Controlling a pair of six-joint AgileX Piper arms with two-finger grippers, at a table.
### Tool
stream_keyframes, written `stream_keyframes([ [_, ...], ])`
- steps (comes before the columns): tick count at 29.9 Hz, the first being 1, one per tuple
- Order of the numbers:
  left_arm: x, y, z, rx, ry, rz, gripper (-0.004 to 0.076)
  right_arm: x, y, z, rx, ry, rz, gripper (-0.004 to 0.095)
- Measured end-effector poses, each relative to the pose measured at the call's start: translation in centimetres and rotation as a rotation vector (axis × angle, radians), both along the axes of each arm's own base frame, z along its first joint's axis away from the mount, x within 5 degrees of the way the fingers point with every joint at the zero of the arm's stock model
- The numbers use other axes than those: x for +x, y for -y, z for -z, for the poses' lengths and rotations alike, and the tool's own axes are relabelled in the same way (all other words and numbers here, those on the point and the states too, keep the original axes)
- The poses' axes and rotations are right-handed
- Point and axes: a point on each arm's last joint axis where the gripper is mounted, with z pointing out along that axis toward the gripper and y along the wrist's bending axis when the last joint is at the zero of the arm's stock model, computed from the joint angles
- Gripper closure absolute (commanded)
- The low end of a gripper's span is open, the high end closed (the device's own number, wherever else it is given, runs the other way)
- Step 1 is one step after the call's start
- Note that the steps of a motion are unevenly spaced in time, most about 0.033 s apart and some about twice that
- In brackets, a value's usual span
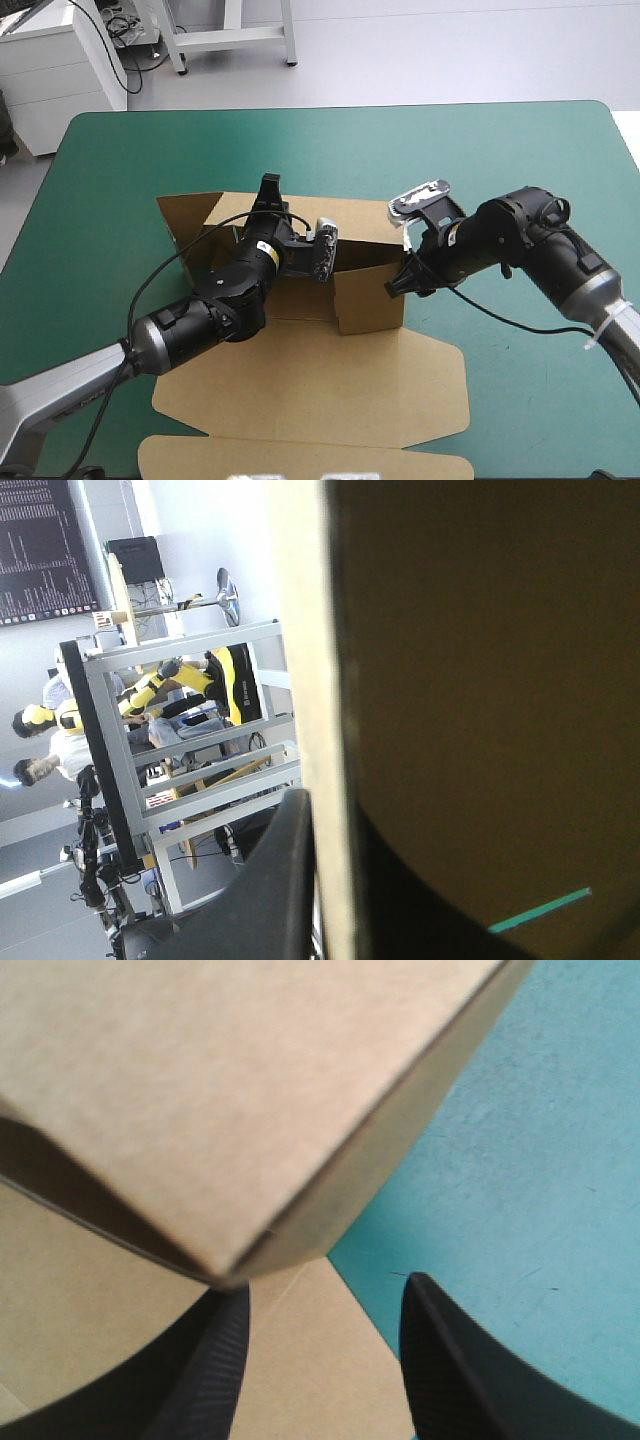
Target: Fold the box
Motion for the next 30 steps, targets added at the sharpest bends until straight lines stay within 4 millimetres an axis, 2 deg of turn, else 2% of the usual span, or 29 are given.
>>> stream_keyframes([
  [6,0.0,0.0,0.0,0.0,0.0,0.001,0.0731,-1.1,-1.8,0.7,0.018,0.029,0.012,0.0475],
  [14,0.0,0.0,0.0,0.015,-0.004,0.014,0.0731,-1.6,-3.1,1.6,0.02,0.113,0.165,0.0475],
  [23,0.0,0.0,0.2,0.035,-0.025,0.032,0.0731,-1.5,-3.9,1.5,0.009,0.229,0.318,0.0507],
  [30,-0.1,0.0,0.1,0.033,-0.036,0.038,0.0731,-1.4,-4.6,1.3,0.011,0.309,0.329,0.0507],
])
